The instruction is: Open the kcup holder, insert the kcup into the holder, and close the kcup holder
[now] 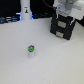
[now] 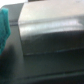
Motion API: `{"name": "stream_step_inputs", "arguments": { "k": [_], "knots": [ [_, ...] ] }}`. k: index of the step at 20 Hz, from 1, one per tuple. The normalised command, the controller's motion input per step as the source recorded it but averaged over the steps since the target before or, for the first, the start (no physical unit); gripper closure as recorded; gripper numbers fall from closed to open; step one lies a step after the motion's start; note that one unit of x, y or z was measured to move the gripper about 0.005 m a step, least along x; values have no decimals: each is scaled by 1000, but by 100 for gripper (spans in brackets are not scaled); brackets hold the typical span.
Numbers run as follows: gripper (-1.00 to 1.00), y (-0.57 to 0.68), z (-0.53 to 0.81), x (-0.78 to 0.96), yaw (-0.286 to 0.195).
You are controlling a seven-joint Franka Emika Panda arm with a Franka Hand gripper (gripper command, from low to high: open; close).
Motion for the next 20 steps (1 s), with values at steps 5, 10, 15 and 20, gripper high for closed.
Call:
{"name": "stream_step_inputs", "arguments": {
  "k": [5,10,15,20],
  "knots": [
    [100,29,-171,-217,-2],
    [100,-15,-9,3,-15],
    [100,-14,-5,15,-11],
    [100,-40,-9,90,-16]
  ]
}}
